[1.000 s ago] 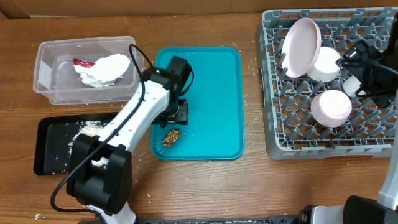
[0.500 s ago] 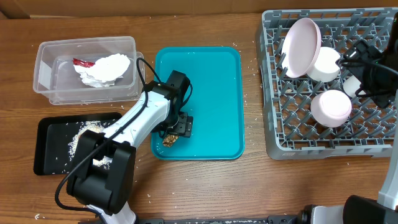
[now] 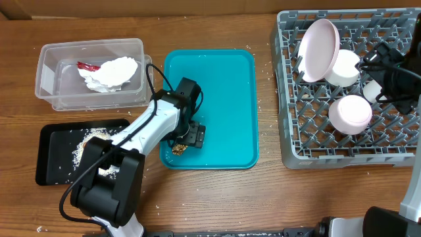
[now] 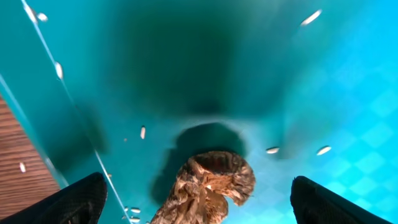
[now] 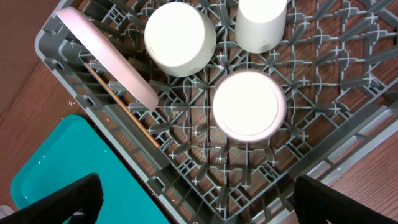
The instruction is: Sort waste into correct bins and load items into the dishwasher
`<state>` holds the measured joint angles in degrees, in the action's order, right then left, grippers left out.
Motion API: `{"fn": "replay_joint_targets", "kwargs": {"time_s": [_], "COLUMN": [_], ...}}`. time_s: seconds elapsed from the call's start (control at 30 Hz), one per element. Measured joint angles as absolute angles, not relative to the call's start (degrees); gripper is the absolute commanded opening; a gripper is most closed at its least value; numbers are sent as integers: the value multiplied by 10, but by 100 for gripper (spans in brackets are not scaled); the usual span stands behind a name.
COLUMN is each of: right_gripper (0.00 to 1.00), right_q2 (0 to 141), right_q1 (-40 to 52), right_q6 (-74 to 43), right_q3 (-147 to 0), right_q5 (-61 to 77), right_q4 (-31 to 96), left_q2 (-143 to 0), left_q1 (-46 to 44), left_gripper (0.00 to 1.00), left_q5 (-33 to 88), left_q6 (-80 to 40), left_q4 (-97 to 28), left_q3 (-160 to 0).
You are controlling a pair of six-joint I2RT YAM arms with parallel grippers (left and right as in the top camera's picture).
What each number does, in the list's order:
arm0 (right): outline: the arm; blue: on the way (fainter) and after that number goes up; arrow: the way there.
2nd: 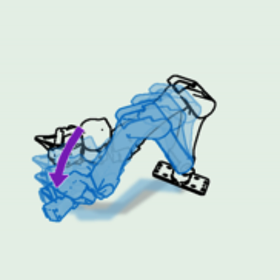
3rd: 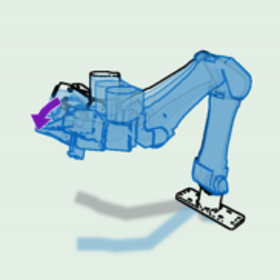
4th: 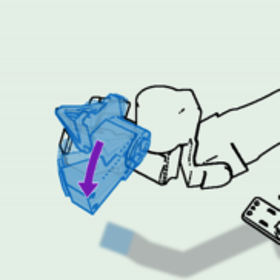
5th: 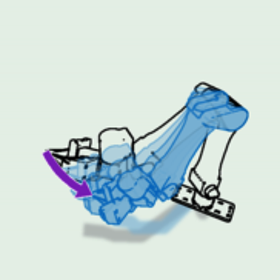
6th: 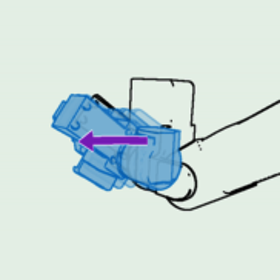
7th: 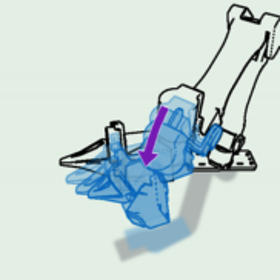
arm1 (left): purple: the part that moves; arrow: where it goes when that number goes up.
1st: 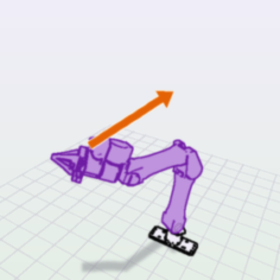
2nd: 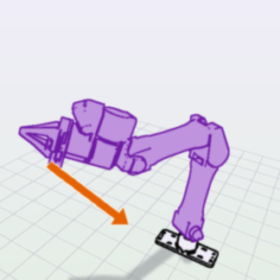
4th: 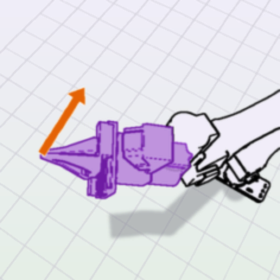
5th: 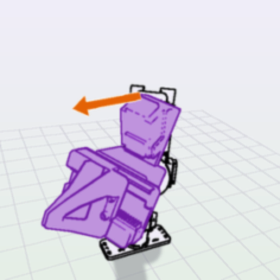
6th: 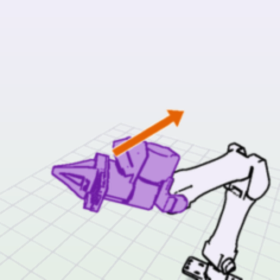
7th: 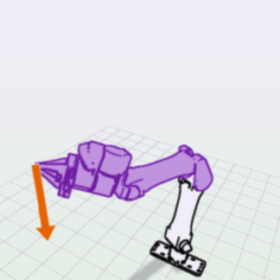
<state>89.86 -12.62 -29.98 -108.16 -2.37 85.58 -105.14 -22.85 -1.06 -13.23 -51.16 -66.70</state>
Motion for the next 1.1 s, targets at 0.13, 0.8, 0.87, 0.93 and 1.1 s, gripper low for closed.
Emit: {"fn": "replay_joint_targets", "kwargs": {"time_s": [0.13,0.8,0.87,0.93,1.1], "right_gripper": [100,100,100,100,100], "right_q2": [899,899,899,899,899], "right_q1": [-126,-126,-126,-126,-126], "right_q6": [-300,-300,-300,-300,-300], "right_q3": [-1082,-1082,-1082,-1082,-1082], "right_q5": [-24,-24,-24,-24,-24], "right_q4": [856,856,856,856,856], "left_q2": [-1051,-1050,-1050,-1050,-1050], "left_q1": [-229,-229,-229,-229,-229], "left_gripper": [96,51,47,43,38], "left_q5": [-11,-4,-4,-2,0], "left_q6": [-131,-120,-120,-123,-141], "left_q4": [-496,-467,-477,-494,-542], "left_q3": [-655,-622,-622,-622,-627]}}
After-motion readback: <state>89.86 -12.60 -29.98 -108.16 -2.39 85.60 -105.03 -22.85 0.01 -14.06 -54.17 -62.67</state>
